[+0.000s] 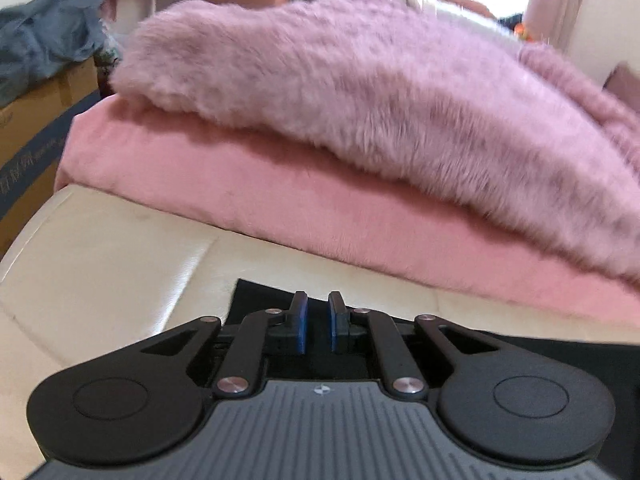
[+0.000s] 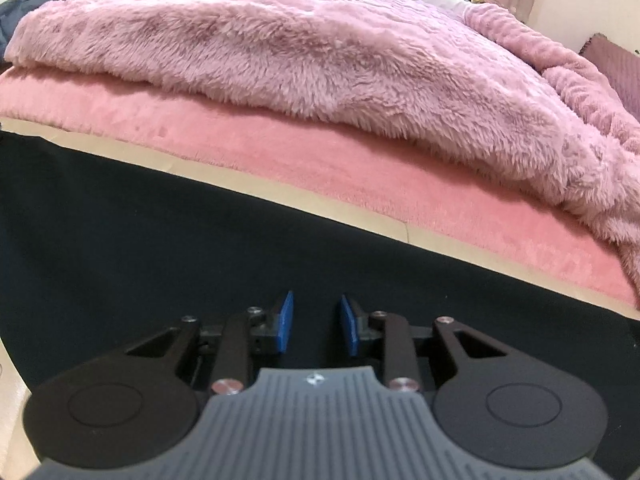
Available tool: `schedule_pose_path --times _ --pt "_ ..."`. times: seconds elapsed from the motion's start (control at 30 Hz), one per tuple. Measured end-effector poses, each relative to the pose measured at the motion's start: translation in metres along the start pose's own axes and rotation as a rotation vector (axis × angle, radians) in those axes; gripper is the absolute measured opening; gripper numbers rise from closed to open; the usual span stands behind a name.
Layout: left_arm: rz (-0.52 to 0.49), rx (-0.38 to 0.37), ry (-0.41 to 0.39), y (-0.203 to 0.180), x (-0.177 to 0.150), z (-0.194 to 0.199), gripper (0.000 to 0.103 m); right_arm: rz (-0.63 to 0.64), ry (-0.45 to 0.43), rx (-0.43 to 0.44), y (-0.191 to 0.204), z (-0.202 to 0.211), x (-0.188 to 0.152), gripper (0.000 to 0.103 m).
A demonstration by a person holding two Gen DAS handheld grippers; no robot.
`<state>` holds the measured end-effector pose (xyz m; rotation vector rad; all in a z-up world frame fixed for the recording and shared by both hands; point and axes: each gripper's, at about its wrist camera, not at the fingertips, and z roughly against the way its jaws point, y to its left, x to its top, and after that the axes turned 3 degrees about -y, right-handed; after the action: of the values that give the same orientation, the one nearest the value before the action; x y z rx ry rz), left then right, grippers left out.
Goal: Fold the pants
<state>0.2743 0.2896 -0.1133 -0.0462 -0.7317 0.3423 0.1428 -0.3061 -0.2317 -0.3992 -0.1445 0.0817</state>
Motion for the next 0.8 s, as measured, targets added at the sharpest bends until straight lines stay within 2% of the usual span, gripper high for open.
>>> schedule_pose_path --times 0.1,0.17,0.3,0.37,0.4,0.43,0.47,0.67,0.73,0.77,0.8 --pt "0.118 -0.038 -0.026 0.023 -0.006 0.03 0.01 0.018 0.004 0.0 0.002 0.002 0.004 0.023" --pt "0.216 -0.054 -0.029 0.037 -0.012 0.039 0.01 -0.012 -0.025 0.01 0.0 0.011 0.003 0.022" --pt "0.396 -0.099 -0.006 0.06 -0.029 0.039 0.01 -0.083 -0.055 -0.003 -0.003 0.033 -0.011 0.025" --pt "0.485 -0.148 0.005 0.069 -0.041 0.035 0.011 -0.106 -0.051 0.008 -0.004 0.042 -0.019 0.031" --pt "0.537 -0.179 0.006 0.072 -0.047 0.032 0.02 -0.107 -0.051 0.001 -0.005 0.046 -0.023 0.033" --pt "0.583 -0.192 0.018 0.074 -0.051 0.027 0.024 -0.105 -0.054 -0.008 -0.005 0.049 -0.026 0.035" --pt "0.611 -0.184 0.025 0.077 -0.055 0.026 0.024 -0.103 -0.058 -0.018 -0.007 0.053 -0.029 0.035" --pt "0.688 -0.128 0.039 0.079 -0.06 0.007 0.024 -0.134 -0.04 -0.046 -0.022 0.058 -0.041 0.038" --pt "0.684 -0.111 0.034 0.079 -0.061 0.003 0.024 -0.142 -0.028 -0.055 -0.026 0.057 -0.046 0.04" --pt "0.674 -0.11 0.031 0.079 -0.061 0.001 0.02 -0.147 -0.022 -0.06 -0.027 0.057 -0.049 0.04" --pt "0.663 -0.106 0.028 0.078 -0.06 0.001 0.006 -0.151 -0.014 -0.063 -0.029 0.056 -0.051 0.04"
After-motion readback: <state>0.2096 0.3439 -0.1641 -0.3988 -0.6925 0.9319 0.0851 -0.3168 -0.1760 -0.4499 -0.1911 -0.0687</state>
